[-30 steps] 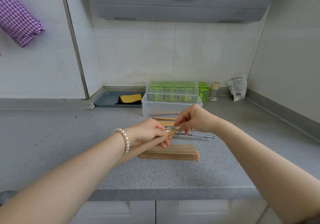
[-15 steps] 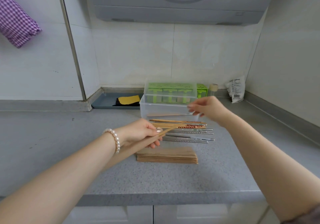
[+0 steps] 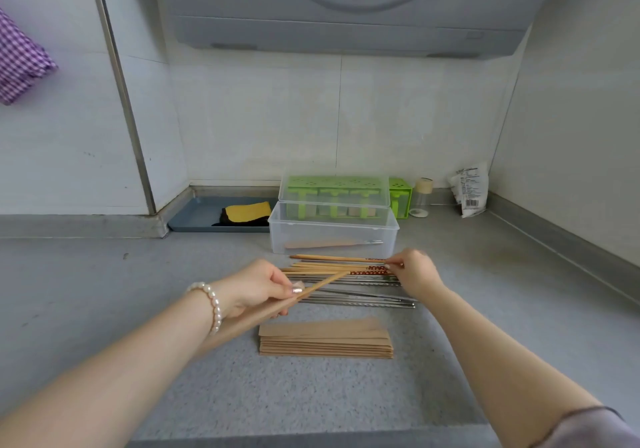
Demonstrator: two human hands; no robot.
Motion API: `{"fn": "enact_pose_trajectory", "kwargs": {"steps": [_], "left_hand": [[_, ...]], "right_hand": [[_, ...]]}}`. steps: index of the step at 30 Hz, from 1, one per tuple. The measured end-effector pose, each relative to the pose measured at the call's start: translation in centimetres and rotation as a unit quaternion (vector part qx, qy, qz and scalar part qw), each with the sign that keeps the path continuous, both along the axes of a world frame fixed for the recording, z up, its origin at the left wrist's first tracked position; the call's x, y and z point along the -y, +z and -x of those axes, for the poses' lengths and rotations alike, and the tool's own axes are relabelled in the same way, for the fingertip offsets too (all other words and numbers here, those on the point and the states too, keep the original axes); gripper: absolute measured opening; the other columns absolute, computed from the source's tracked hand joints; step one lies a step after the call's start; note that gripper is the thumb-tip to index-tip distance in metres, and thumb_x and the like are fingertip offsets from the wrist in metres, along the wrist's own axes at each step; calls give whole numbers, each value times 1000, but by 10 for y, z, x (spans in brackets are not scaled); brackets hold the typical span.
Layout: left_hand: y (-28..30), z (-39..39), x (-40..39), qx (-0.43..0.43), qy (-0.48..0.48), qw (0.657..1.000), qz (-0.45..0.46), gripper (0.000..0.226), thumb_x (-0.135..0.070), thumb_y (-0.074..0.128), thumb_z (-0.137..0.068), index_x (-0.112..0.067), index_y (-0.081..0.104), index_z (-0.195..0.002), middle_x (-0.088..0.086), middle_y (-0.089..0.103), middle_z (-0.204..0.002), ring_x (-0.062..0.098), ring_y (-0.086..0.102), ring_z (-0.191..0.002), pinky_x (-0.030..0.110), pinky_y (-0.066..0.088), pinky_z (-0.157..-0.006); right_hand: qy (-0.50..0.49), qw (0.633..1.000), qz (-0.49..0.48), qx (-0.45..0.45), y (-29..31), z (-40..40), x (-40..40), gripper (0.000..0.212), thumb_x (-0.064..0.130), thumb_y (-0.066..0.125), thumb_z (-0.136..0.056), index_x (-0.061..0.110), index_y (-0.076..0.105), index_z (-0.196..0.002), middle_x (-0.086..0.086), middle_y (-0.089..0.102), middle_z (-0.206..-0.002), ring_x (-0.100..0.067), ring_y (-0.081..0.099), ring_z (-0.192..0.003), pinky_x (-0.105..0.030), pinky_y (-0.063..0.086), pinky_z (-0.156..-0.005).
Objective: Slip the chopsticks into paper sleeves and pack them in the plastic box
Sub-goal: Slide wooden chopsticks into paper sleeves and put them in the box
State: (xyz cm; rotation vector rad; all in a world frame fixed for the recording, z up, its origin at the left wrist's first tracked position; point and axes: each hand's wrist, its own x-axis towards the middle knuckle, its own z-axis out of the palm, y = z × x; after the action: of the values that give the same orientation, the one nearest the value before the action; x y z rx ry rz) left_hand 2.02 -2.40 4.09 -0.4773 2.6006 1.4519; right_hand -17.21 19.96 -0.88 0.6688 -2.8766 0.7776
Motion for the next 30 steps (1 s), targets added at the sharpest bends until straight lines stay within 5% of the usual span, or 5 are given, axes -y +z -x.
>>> {"fn": "enact_pose_trajectory", "kwargs": {"steps": [8,17,23,30], "left_hand": [[-4,-5,9,47,-49,996,-63,12,2,65,-80,-4,72,-88,8,68,-69,14,62,-63,23,52,-61],[-9,0,5,50,-50,993,-94,16,5,64,-81,-6,72,-89,7,69,-72,13,65,-62,22,53,-58],[-10,0,4,49,-45,993,-98,16,6,63,-81,-5,71,-90,11,68,-75,12,65,-60,23,54,-57],[-11,0,3,50,-51,994,-82,18,6,64,-80,-4,71,-92,13,69,-79,15,66,-65,26,55,-64]], "right_hand": [[67,995,-68,10,0,5,-11,16,28,65,-84,23,75,-97,2,57,-110,-15,49,-100,-26,40,-87],[22,999,27,5,8,10,-16,16,11,67,-82,15,75,-96,-5,63,-103,-24,59,-98,-27,45,-86],[-22,989,145,34,10,12,-17,16,3,61,-86,9,74,-94,-1,63,-88,-13,54,-78,-22,41,-75],[37,995,5,87,7,7,-17,8,17,73,-78,14,74,-85,3,62,-83,-16,55,-81,-23,41,-75]]}}
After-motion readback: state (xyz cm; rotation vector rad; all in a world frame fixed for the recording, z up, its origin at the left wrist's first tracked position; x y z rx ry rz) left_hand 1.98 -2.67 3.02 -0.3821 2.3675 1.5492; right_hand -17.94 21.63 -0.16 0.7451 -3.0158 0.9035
